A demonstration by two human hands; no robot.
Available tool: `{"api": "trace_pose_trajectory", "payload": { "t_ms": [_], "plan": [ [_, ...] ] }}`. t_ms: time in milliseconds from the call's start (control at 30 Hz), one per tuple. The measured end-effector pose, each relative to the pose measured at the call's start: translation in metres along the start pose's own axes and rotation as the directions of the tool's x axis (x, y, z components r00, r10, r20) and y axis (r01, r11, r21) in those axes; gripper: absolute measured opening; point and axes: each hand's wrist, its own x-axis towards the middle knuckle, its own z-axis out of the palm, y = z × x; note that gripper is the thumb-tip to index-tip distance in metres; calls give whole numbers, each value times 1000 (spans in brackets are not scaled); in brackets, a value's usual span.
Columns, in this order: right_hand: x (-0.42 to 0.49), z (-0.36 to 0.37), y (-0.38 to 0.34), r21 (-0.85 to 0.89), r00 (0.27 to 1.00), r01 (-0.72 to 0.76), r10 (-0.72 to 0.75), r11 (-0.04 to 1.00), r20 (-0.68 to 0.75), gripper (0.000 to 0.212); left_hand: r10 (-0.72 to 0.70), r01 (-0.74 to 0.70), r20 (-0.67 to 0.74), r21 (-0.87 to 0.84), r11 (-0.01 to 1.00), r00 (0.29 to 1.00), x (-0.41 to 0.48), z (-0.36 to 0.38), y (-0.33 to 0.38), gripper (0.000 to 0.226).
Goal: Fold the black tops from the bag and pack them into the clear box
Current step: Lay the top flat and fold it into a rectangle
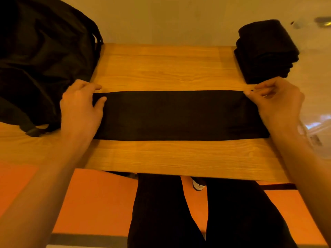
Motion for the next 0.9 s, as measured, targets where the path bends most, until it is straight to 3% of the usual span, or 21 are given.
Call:
{"api": "trace_pose_trajectory", "payload": {
  "t_ms": [233,400,467,500,567,667,767,900],
  "plan": [
    [4,-2,9,-53,999,-18,20,998,39,21,36,-36,-22,12,999,999,5,6,-16,16],
    [-17,-14,3,-239,996,81,-72,968,47,42,20,-22,-63,-29,999,998,-11,-5,-5,39],
    [-37,-9,-28,-324,977,210,-213,923,25,39,94,-95,-42,-24,995,995,-26,-10,20,49],
    [-49,1,-48,-340,951,306,-305,889,60,38,140,-140,20,-17,990,990,-32,-8,35,56],
    [-67,32,-86,-291,877,470,-404,833,261,45,163,-175,201,42,984,966,-39,3,61,70],
    [-78,87,-108,-331,730,630,-390,702,562,66,89,-152,325,176,972,942,-39,19,65,80],
    [-72,106,-98,-443,733,607,-249,660,633,73,-44,-46,408,209,977,912,-35,21,44,87],
    [-61,88,-76,-483,781,553,-220,679,585,72,-31,-57,409,200,978,912,-35,16,34,88]
  ]
}}
